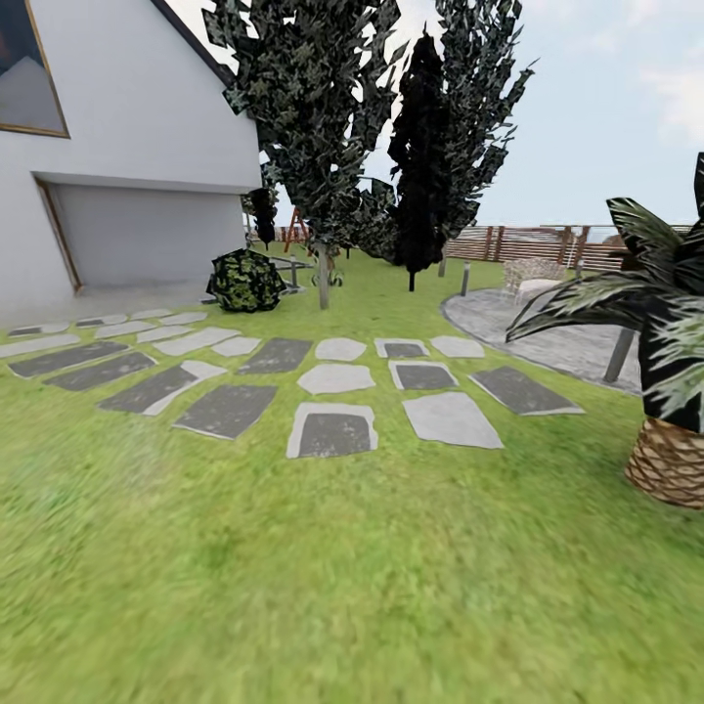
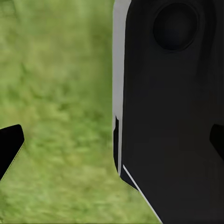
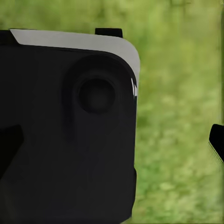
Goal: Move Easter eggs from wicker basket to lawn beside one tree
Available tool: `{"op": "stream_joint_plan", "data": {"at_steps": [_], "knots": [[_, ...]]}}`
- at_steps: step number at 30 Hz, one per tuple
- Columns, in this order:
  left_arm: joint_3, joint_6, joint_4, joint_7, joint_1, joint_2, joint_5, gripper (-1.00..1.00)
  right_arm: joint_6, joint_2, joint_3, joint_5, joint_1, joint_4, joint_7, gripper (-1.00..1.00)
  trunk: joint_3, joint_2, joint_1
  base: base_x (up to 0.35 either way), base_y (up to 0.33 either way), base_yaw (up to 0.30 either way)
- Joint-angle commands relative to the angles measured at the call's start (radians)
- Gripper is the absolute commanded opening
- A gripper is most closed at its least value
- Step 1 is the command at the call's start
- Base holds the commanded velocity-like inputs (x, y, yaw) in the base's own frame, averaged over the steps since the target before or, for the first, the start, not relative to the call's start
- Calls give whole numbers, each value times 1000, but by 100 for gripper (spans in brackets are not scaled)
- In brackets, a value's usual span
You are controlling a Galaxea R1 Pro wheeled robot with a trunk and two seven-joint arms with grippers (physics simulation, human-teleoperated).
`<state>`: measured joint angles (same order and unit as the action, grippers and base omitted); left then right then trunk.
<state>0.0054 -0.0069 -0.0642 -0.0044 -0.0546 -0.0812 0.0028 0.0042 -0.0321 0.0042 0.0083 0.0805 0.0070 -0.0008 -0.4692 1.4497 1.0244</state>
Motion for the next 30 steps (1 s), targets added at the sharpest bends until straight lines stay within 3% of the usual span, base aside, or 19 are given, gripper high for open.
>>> {"op": "stream_joint_plan", "data": {"at_steps": [1,12,30], "knots": [[1,-1,-2,-1,-1,0,0,100,0,0,0,1,1,1,0,100,-1,0,1,335,0,0],[1,-1,-2,-1,-1,0,0,100,0,0,0,1,1,1,1,100,-1,0,1,335,0,147],[1,-1,-2,-1,-1,-3,1,100,0,-1,0,1,1,1,1,100,-1,0,1,335,0,4]]}}
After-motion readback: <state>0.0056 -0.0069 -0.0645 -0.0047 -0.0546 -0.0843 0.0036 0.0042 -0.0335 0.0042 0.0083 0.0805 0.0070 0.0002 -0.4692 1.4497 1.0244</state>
